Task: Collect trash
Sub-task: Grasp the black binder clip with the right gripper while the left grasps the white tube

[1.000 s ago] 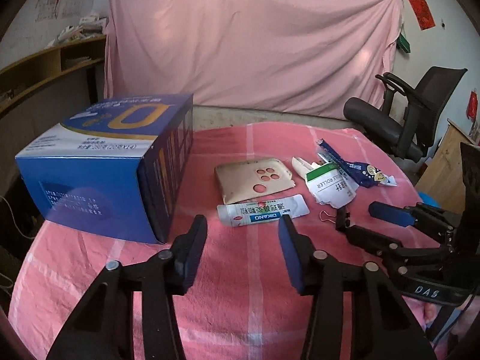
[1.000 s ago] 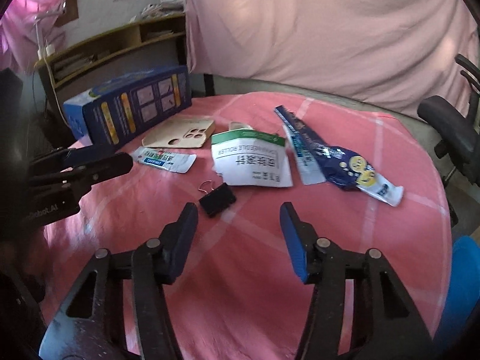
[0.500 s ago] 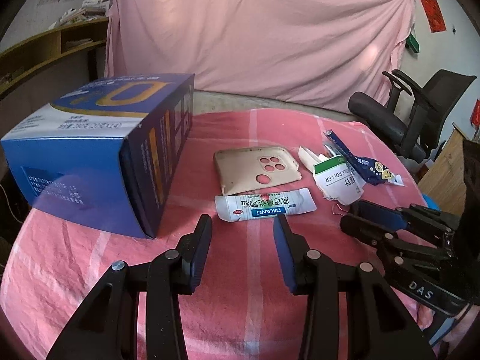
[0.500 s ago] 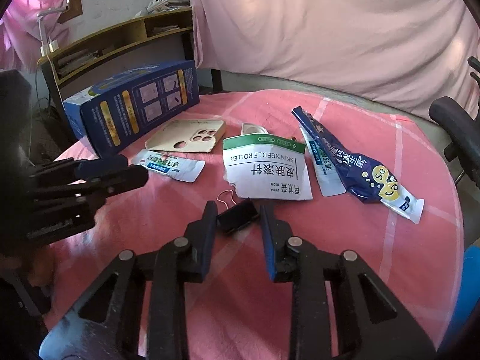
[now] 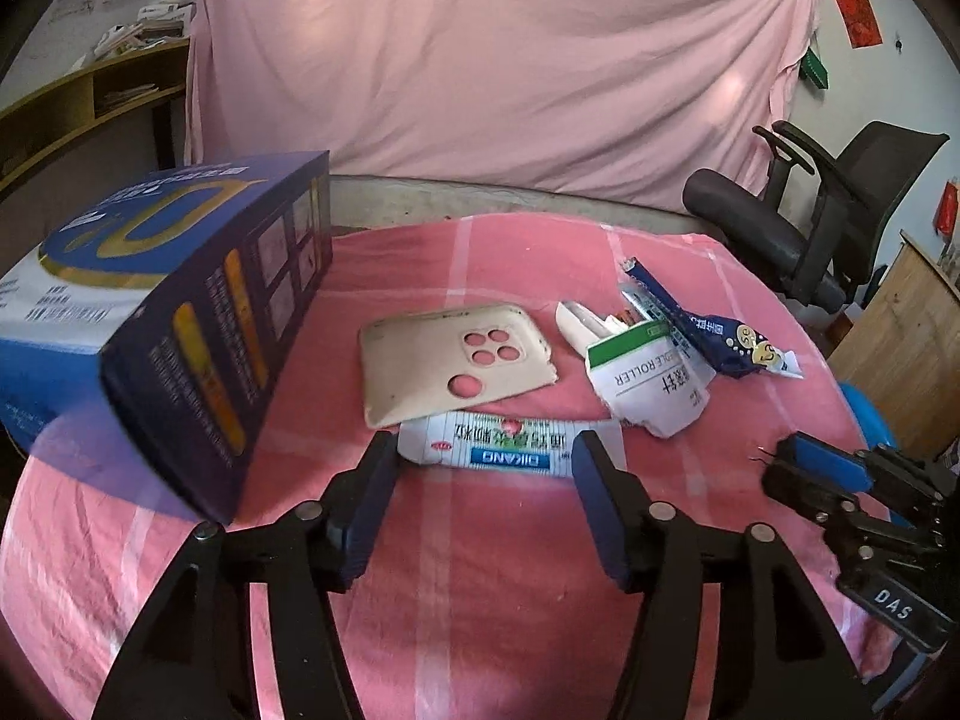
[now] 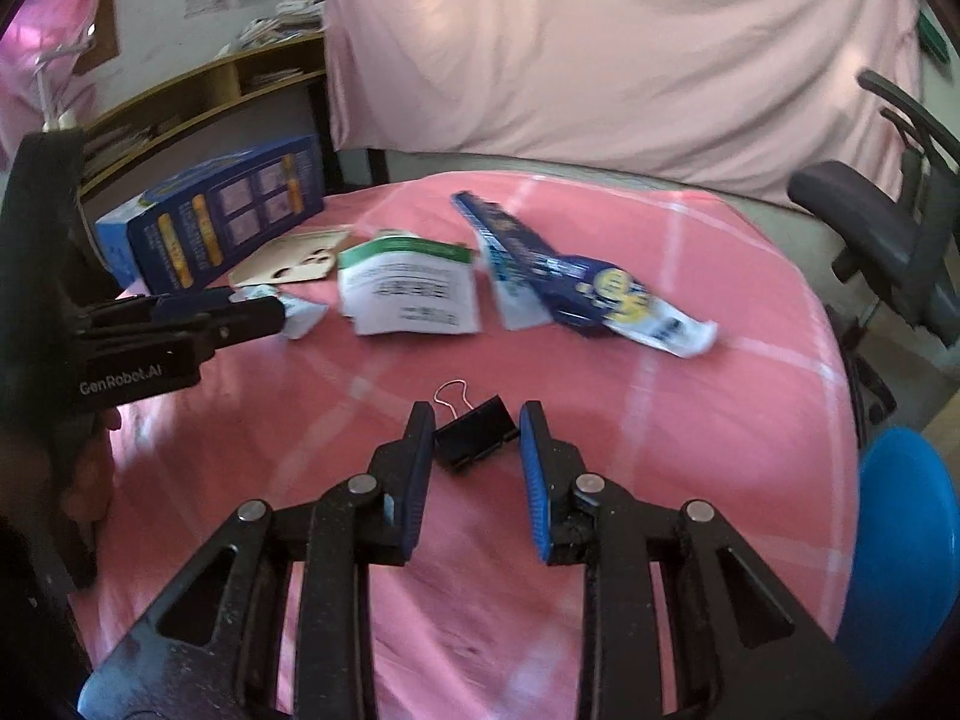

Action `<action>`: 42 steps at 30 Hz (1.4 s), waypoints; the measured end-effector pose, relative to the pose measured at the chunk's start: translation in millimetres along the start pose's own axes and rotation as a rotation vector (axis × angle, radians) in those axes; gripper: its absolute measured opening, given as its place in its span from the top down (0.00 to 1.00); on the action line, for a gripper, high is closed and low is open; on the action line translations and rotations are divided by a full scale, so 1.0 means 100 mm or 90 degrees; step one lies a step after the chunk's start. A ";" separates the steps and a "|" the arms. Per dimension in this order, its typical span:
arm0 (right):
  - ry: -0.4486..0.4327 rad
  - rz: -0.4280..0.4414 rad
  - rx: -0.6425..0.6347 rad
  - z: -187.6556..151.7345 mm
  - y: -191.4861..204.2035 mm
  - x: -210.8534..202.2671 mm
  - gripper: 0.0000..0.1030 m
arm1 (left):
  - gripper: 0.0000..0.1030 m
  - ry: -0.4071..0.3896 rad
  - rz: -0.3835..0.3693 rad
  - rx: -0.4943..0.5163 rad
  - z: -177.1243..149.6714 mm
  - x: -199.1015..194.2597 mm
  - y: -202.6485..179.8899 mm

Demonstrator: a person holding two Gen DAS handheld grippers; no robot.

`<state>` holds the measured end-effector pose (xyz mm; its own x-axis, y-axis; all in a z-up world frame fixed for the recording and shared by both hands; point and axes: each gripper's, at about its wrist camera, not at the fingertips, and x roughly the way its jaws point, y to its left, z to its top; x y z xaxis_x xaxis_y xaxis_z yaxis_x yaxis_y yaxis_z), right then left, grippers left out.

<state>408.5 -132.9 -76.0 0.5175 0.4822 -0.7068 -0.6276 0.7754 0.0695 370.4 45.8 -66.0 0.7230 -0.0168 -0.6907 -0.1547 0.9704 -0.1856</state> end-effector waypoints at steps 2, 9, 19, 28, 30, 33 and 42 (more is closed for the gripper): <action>-0.002 -0.001 0.008 0.00 -0.04 -0.01 0.48 | 0.48 0.002 0.002 -0.008 0.03 0.03 0.01; 0.001 -0.001 0.004 -0.02 0.00 -0.02 0.48 | 0.60 -0.003 0.034 0.007 0.05 0.07 -0.10; 0.002 0.003 0.018 -0.06 -0.05 -0.04 0.48 | 0.89 0.000 0.048 0.054 -0.02 0.13 -0.33; -0.005 0.012 0.029 -0.09 -0.06 -0.08 0.48 | 1.00 -0.009 0.022 0.061 -0.04 0.09 -0.44; -0.013 0.012 0.031 -0.09 -0.06 -0.11 0.48 | 1.00 -0.017 0.010 0.059 -0.06 0.05 -0.44; -0.029 0.014 0.033 -0.10 -0.06 -0.17 0.48 | 1.00 -0.039 -0.007 0.060 -0.09 -0.06 -0.46; -0.129 0.011 0.033 -0.14 -0.08 -0.47 0.48 | 1.00 -0.126 -0.041 0.095 -0.15 -0.45 -0.64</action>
<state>380.7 -167.4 -52.9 0.6162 0.5636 -0.5501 -0.6090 0.7839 0.1209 337.8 -18.8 -34.0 0.8481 -0.0461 -0.5278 -0.0135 0.9940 -0.1086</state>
